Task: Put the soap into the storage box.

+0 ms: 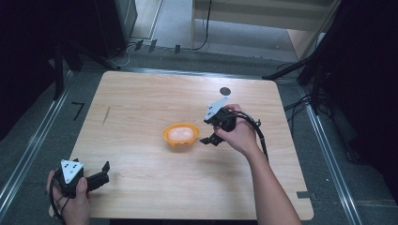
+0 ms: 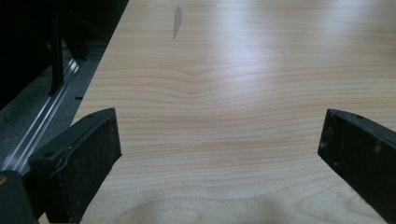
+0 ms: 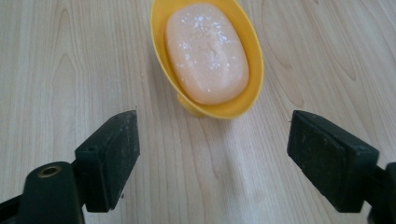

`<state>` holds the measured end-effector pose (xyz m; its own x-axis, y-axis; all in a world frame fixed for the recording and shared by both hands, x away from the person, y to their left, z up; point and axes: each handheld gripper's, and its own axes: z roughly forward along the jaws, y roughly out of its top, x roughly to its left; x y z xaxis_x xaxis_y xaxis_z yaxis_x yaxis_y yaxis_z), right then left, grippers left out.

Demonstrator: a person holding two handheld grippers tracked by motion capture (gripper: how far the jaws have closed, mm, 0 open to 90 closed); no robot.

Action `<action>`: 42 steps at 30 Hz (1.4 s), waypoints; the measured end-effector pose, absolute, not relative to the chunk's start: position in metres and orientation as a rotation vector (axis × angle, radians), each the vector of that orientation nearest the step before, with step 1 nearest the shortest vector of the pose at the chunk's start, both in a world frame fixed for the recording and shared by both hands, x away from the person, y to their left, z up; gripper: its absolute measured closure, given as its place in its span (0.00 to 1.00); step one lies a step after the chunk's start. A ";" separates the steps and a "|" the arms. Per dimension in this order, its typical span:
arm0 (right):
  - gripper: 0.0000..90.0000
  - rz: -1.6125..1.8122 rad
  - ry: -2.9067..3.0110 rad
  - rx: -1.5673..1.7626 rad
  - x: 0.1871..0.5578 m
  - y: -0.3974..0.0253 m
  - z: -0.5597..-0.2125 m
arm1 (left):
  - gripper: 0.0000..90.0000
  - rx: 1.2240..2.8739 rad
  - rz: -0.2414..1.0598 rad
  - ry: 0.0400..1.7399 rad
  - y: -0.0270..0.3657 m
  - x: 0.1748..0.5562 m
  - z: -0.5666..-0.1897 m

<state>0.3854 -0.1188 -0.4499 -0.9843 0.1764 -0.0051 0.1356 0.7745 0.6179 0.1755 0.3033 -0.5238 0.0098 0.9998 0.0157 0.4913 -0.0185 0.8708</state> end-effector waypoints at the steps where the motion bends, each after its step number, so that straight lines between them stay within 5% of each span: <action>1: 0.17 1.007 2.893 0.275 0.384 -0.121 -0.450 | 0.00 1.595 0.930 1.565 0.303 0.175 -0.524; 13: 0.02 0.939 2.805 0.431 0.367 -0.148 -0.455 | 0.00 1.598 0.937 1.567 0.303 0.176 -0.524; 42: 0.00 1.040 2.776 0.690 0.323 -0.202 -0.484 | 0.00 1.600 0.935 1.564 0.302 0.176 -0.524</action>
<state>0.3225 -0.2019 -0.4842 -0.8927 0.4459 0.0655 0.3793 0.6646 0.6437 0.1756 0.3022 -0.5238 0.0098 0.9997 0.0223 0.4934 -0.0242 0.8695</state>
